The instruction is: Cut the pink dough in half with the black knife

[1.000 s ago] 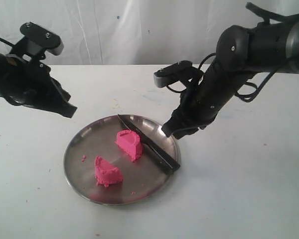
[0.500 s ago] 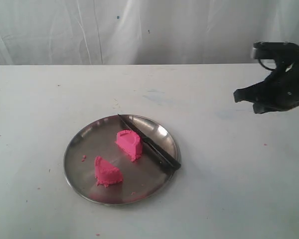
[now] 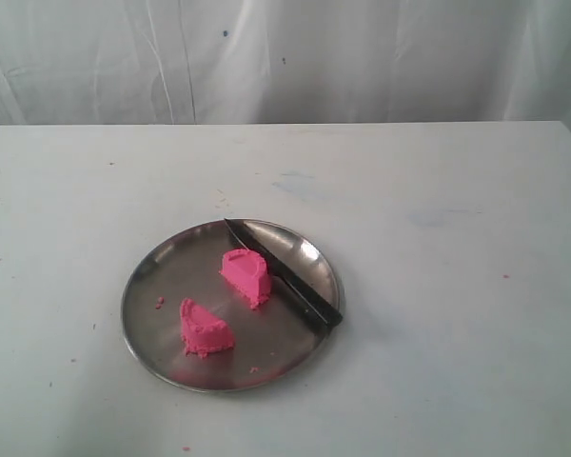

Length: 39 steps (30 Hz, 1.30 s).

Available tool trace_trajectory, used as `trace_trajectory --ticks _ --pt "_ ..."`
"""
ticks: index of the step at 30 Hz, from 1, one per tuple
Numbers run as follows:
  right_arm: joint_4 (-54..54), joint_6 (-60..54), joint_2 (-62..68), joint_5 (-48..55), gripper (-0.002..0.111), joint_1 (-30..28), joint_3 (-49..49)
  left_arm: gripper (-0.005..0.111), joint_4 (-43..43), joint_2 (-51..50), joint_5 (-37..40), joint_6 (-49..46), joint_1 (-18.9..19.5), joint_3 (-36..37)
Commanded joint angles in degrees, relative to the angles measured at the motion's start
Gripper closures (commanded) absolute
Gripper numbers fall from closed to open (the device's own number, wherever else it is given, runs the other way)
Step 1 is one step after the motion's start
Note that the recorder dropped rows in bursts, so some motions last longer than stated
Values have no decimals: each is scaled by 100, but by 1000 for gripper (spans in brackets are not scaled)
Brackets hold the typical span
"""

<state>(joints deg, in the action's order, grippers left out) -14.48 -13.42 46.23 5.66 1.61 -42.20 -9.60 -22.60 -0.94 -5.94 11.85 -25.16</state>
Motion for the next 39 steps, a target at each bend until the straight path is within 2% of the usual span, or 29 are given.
trace_trajectory --ticks 1,7,12,16,18,21,25,35,37,39 --pt "33 -8 -1189 -886 108 -52 1141 107 -77 1062 -80 594 6 553" --pt "-114 53 -2905 -962 108 -52 2107 107 -52 2010 94 727 -70 741" --pt "-114 -62 -3762 -838 108 -52 2251 107 -52 2227 313 727 -661 801" --pt "-89 -306 -4175 100 108 -52 2251 107 31 2260 405 427 -911 801" --pt "-100 -293 -4362 964 108 -52 2239 107 31 2260 853 212 -911 801" --pt "-100 -293 -4560 1982 108 -52 2239 107 -53 2260 2005 329 -911 801" --pt "-112 -293 -4623 2754 108 -52 2239 107 -68 2260 3055 341 -911 801" --pt "-59 -247 -4623 2616 108 -52 2322 107 -56 2260 3079 315 -911 801" --pt "931 128 -4623 2242 108 -112 2467 107 -45 2260 3079 317 -911 801" --pt "2358 1005 -4623 1952 108 -132 2579 107 -47 2260 3092 317 -911 801"
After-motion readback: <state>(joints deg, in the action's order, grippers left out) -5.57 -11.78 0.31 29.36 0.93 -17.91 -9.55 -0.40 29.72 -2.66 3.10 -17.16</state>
